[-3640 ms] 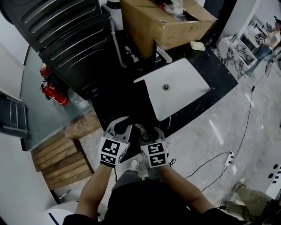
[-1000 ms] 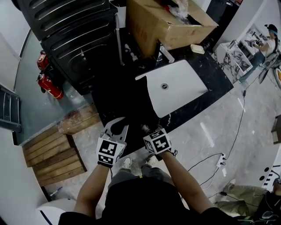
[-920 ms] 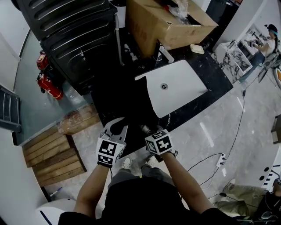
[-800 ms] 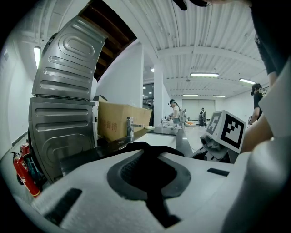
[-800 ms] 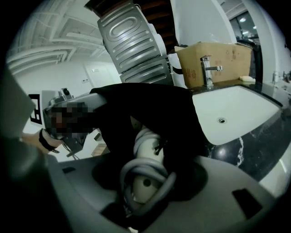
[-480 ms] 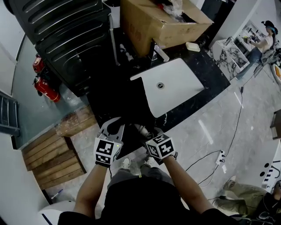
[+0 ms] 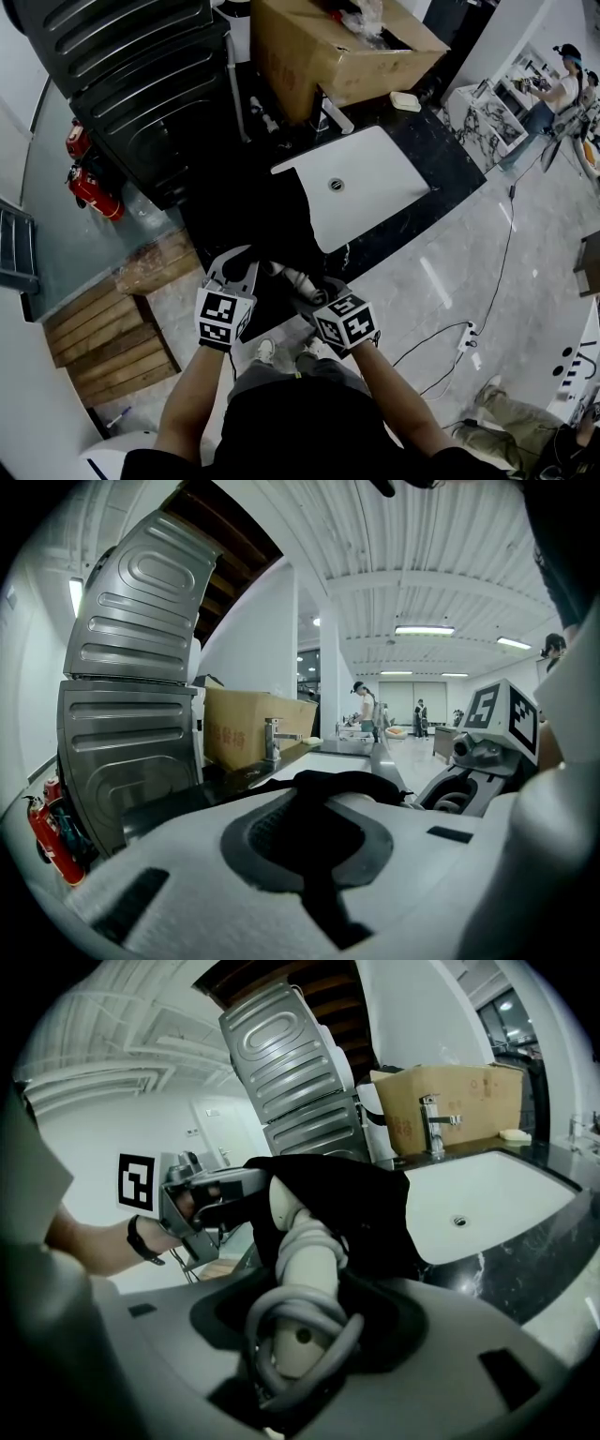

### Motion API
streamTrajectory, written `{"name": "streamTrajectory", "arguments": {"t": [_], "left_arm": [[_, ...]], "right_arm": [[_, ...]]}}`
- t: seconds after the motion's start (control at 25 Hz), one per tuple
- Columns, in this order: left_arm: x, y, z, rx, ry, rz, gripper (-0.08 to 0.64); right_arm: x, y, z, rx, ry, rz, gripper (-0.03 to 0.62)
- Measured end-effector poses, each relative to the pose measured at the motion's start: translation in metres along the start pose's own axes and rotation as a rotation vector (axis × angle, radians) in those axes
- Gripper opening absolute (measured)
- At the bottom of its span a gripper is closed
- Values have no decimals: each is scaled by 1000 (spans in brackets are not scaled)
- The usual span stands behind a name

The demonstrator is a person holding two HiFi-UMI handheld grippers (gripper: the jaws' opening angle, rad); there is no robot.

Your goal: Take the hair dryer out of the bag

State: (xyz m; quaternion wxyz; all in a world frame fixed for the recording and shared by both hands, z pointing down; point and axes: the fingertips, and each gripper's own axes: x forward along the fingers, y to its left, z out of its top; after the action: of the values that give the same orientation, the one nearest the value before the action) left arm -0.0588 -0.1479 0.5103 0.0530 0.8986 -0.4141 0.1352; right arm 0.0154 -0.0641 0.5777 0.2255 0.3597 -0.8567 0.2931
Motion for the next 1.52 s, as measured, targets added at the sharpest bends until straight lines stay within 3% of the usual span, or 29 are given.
{"name": "streamTrajectory", "arguments": {"t": [0.4,0.88,1.12,1.52], "left_arm": [[10,14,5,20,4,24,23],[30,45,11,16,14,70,23],[46,42,29,31,-3,62,23],[46,48,9,17,47,76,23]], "right_arm": [[-7,1,-7,-30,0,11,238],[-8,-15,14,-74,-51,-5,238],[-9,-30,31,-37,-81,4,238],[-20,-11,6,-11,-64,62,238]]}}
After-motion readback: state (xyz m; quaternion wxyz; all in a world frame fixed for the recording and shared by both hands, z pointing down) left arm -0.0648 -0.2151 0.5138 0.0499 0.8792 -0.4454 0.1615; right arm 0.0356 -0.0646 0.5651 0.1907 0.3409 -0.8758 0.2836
